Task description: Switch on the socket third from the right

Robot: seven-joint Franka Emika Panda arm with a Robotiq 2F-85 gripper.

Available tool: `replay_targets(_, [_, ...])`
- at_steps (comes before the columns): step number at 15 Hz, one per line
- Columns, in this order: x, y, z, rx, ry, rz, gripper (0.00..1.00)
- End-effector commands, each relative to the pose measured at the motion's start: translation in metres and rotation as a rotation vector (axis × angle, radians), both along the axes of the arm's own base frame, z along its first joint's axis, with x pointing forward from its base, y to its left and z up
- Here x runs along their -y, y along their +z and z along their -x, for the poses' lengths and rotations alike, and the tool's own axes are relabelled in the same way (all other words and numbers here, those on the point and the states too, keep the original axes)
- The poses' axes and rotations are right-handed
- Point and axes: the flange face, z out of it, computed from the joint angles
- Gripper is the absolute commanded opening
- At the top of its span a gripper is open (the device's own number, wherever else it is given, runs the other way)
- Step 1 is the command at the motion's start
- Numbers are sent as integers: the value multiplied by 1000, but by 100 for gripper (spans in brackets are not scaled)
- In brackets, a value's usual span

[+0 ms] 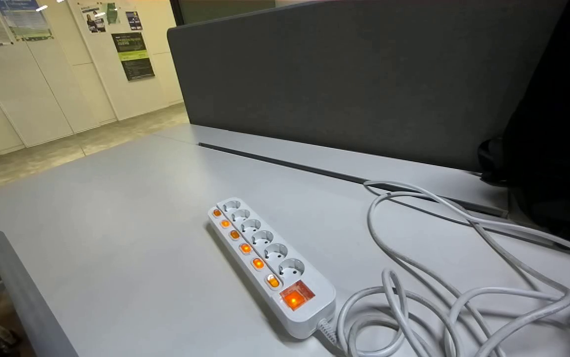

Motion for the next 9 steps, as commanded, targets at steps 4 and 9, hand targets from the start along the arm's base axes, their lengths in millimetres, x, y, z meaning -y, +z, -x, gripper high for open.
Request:
replay_targets(4, [8,-37,-40,-42,-23,7,100])
replay_targets(9, [14,-130,-100,-135,-37,20,100])
